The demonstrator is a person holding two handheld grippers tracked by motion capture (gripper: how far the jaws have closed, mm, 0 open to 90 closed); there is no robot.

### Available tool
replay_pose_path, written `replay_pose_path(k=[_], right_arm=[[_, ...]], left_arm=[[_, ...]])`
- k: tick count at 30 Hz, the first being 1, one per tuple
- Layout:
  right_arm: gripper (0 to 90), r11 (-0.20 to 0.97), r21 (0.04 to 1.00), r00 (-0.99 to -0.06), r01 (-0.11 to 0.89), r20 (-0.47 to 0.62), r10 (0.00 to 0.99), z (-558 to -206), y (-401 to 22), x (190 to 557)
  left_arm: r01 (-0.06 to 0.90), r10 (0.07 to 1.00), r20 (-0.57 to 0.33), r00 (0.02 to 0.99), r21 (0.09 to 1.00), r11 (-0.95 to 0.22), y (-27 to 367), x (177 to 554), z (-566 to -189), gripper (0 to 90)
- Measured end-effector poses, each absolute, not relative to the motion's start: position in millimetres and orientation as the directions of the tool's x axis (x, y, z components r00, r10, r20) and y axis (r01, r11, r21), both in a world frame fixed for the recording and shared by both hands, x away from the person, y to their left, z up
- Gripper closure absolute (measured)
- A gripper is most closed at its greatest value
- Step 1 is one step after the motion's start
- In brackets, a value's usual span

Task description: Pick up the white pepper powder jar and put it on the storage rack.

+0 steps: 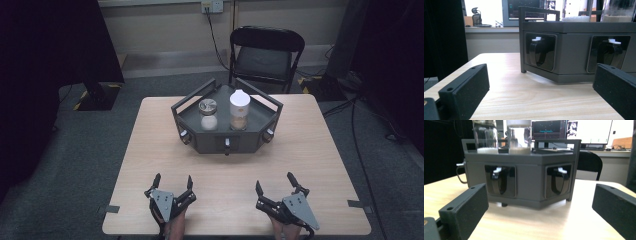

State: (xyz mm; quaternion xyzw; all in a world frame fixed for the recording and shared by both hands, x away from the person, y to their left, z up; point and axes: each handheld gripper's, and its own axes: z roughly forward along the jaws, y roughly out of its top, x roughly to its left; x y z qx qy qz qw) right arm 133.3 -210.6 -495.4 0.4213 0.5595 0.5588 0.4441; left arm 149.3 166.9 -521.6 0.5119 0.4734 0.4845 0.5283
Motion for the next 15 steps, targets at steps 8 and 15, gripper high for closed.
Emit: replay_pose_path(k=[8, 15], right_arm=[[0.0, 0.038, 0.999, -0.223, -0.006, -0.038, 0.974, -510.4, -205.9, 130.0], [0.0, 0.05, 0.999, -0.209, -0.01, -0.051, 0.977, -513.1, -203.0, 131.3]], left_arm=[[-0.028, 0.996, -0.004, 0.084, 1.0, 0.007, 167.1, 149.2, -521.7, 0.1], [-0.029, 0.997, -0.004, 0.083, 1.0, 0.006, 167.0, 148.6, -521.8, 0.2]])
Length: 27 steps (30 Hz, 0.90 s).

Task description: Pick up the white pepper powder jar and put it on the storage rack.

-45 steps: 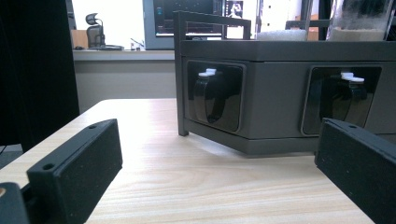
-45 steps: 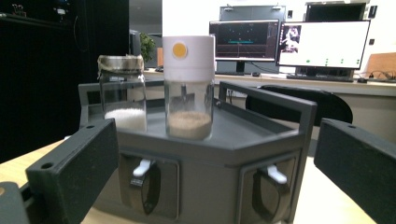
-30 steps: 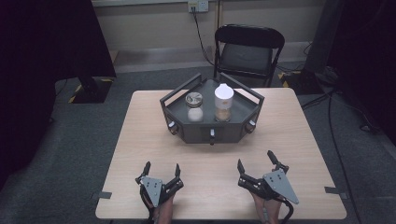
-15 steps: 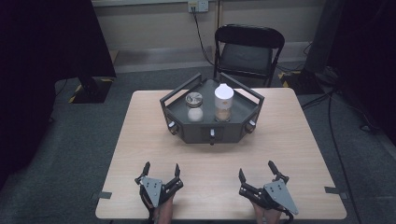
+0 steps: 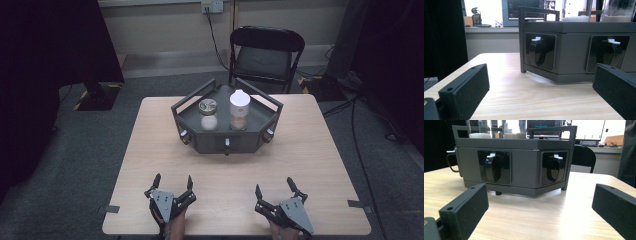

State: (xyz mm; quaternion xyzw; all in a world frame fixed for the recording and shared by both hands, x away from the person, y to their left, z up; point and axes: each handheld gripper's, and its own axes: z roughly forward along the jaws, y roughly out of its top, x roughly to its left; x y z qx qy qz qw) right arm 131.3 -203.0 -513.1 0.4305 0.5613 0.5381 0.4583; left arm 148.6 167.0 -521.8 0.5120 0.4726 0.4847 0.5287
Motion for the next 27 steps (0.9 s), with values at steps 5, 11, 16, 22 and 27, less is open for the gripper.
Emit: replay_pose_path(k=[5, 11, 16, 22, 27], right_arm=[[0.0, 0.005, 1.0, -0.202, 0.004, -0.004, 0.979, -512.4, -205.4, 132.7], [0.0, 0.015, 1.0, -0.197, -0.02, -0.018, 0.98, -516.4, -203.7, 130.2], [0.0, 0.009, 1.0, -0.193, -0.026, -0.013, 0.981, -517.7, -203.6, 129.7], [0.0, 0.007, 0.999, -0.194, -0.035, -0.014, 0.981, -519.3, -203.8, 128.9], [0.0, 0.008, 0.999, -0.193, -0.038, -0.015, 0.981, -519.8, -203.6, 128.6]], left_arm=[[-0.028, 0.997, -0.004, 0.083, 1.0, 0.006, 166.9, 148.6, -521.7, 0.3], [-0.028, 0.997, -0.004, 0.083, 1.0, 0.007, 166.9, 148.6, -521.8, 0.2], [-0.028, 0.997, -0.005, 0.082, 1.0, 0.007, 166.9, 148.6, -521.8, 0.2], [-0.028, 0.997, -0.004, 0.083, 1.0, 0.007, 166.9, 148.6, -521.7, 0.2], [-0.028, 0.997, -0.004, 0.083, 1.0, 0.007, 166.9, 148.6, -521.7, 0.2]])
